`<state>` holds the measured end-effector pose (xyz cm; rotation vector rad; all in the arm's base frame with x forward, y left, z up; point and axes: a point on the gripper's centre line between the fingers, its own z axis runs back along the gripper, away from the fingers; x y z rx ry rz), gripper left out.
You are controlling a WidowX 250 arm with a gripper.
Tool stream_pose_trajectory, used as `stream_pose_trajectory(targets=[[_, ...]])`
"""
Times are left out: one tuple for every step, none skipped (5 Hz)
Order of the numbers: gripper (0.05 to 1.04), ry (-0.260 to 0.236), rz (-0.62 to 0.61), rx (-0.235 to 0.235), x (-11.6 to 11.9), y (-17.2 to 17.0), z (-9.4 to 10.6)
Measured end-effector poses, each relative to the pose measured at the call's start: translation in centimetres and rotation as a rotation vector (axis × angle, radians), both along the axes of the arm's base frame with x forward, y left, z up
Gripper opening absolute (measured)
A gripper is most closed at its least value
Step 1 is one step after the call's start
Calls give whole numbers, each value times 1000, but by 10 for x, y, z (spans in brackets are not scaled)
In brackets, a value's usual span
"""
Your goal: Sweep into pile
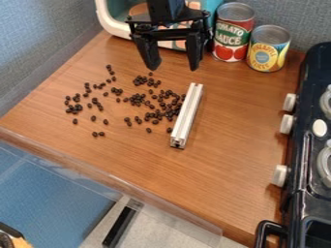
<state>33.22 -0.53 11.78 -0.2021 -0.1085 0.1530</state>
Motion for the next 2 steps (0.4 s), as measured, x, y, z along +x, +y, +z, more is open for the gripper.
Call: stream_pose_trajectory(targets=[[1000,33,5,-3,0,0,-11],[1000,32,36,11,6,0,-22]])
